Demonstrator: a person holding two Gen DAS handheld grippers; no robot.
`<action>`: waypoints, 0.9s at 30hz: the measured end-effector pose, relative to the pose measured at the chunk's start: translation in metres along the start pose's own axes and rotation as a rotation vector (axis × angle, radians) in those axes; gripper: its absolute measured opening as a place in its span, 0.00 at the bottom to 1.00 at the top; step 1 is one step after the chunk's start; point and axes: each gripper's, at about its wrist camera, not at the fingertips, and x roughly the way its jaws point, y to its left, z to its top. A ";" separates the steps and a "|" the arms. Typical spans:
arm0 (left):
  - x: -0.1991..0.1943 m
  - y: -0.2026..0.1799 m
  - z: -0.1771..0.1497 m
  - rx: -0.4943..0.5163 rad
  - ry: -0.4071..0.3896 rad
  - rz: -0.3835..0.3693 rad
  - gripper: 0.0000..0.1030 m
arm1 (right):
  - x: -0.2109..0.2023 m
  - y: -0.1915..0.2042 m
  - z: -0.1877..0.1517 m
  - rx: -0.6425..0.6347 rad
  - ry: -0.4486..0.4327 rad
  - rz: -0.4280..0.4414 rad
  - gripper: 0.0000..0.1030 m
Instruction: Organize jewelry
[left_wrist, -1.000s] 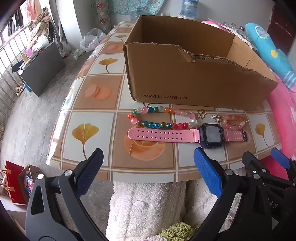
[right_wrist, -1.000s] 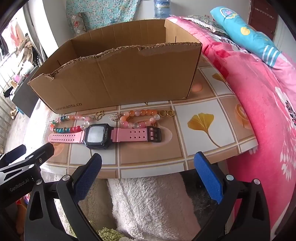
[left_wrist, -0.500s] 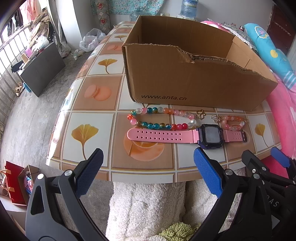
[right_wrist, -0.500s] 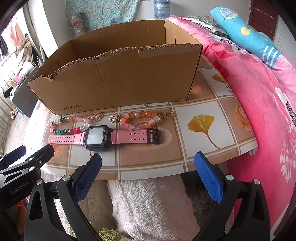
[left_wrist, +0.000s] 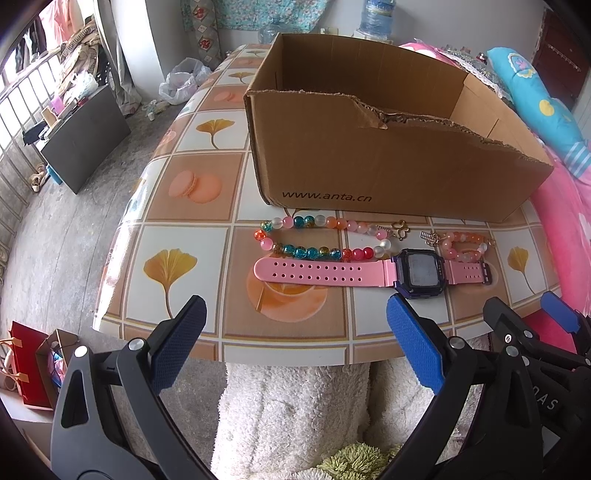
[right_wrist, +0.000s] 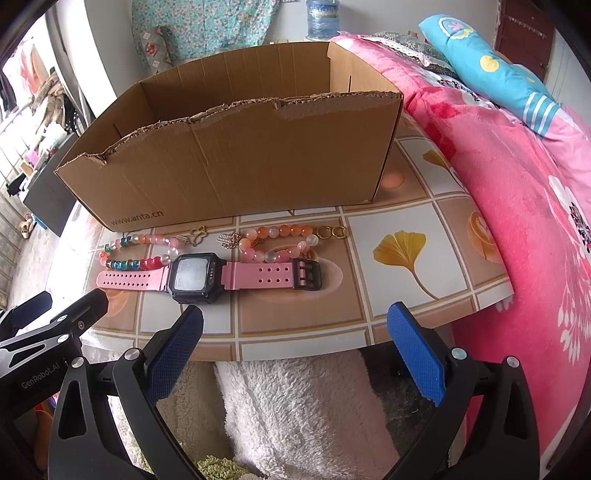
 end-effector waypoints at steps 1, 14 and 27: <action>0.000 0.001 0.000 0.000 0.000 -0.001 0.92 | 0.000 0.000 0.000 0.000 -0.001 -0.001 0.95; 0.000 0.000 0.000 0.001 0.001 -0.001 0.92 | -0.001 -0.002 0.001 0.008 -0.006 -0.003 0.95; 0.000 0.001 0.000 0.002 0.004 -0.002 0.92 | -0.002 -0.003 0.001 0.009 -0.011 -0.003 0.95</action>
